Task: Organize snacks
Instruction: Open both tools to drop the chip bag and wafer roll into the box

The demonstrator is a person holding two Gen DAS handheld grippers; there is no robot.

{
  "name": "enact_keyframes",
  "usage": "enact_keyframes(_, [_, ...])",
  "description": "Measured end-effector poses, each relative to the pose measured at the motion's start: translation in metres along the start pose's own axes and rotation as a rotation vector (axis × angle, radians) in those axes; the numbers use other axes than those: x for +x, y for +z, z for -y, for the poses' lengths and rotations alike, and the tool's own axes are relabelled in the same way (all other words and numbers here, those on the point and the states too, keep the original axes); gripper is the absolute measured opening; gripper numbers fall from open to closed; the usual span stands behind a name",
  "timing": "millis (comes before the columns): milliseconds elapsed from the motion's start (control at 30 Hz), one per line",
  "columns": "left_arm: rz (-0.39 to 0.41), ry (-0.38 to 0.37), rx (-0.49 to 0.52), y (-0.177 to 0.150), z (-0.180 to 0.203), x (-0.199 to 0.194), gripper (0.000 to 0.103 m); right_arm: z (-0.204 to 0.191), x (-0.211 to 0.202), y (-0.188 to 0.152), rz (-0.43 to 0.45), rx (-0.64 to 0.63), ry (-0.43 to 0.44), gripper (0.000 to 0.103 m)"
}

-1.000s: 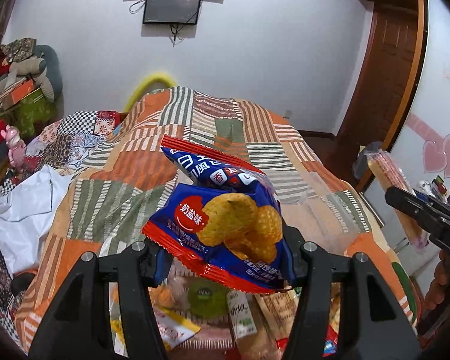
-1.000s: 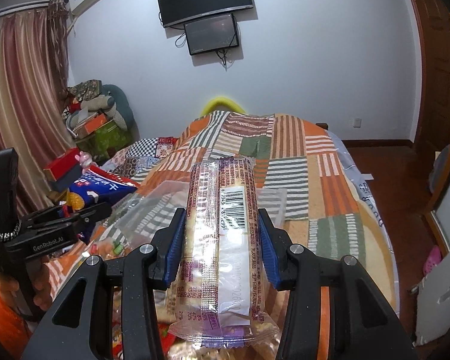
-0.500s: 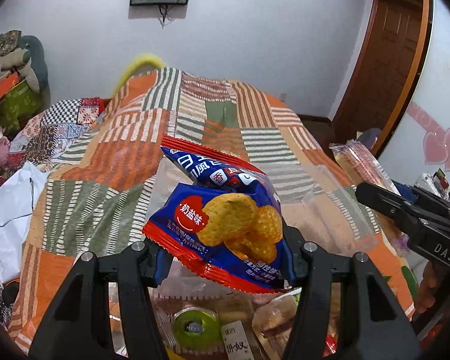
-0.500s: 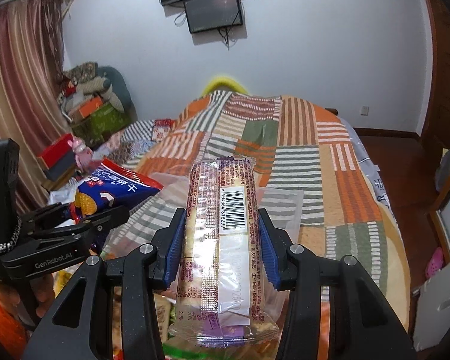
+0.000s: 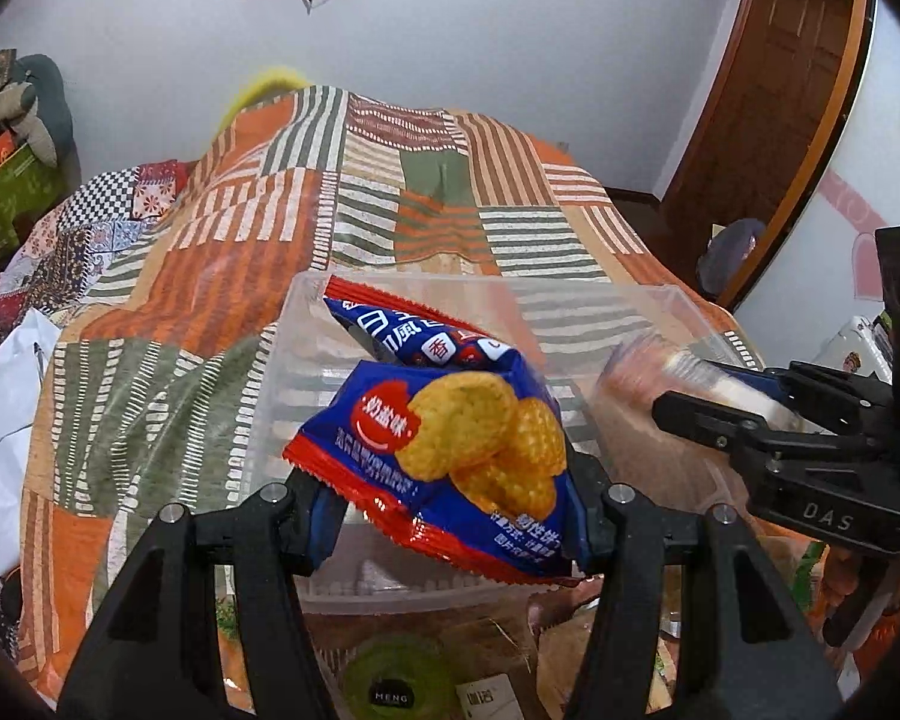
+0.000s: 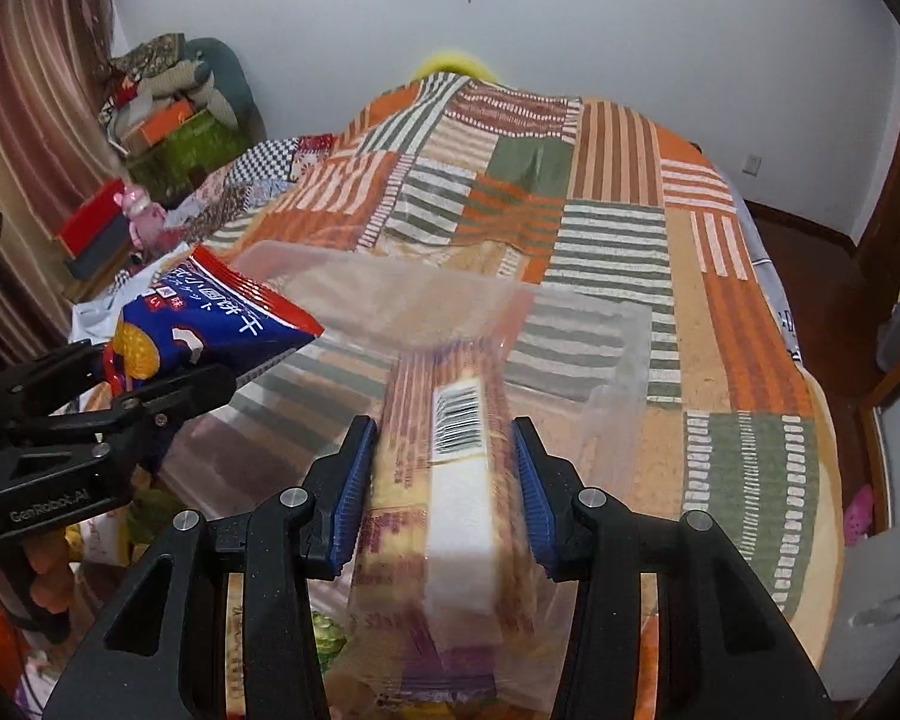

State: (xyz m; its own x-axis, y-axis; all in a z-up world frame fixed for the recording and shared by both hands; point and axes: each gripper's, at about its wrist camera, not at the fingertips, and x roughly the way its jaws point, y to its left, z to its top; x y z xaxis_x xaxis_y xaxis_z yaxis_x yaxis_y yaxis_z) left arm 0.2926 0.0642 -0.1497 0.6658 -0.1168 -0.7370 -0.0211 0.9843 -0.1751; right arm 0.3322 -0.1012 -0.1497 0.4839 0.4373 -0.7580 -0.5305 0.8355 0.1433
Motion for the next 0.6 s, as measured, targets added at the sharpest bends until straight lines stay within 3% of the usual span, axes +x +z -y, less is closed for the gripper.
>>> enact_keyframes(300, [0.001,-0.001,-0.016,-0.002,-0.003,-0.010,0.068,-0.005,-0.012,0.003,0.022,-0.015,0.004,0.040])
enact_keyframes(433, [0.029,-0.003,-0.015,-0.001,-0.002,-0.029,0.068,-0.008,-0.023,0.004,0.055,-0.026,-0.016,0.051])
enact_keyframes(600, [0.058,0.001,-0.006,-0.002,-0.001,-0.052,0.070,-0.009,-0.045,0.002,0.111,-0.031,-0.039,0.057])
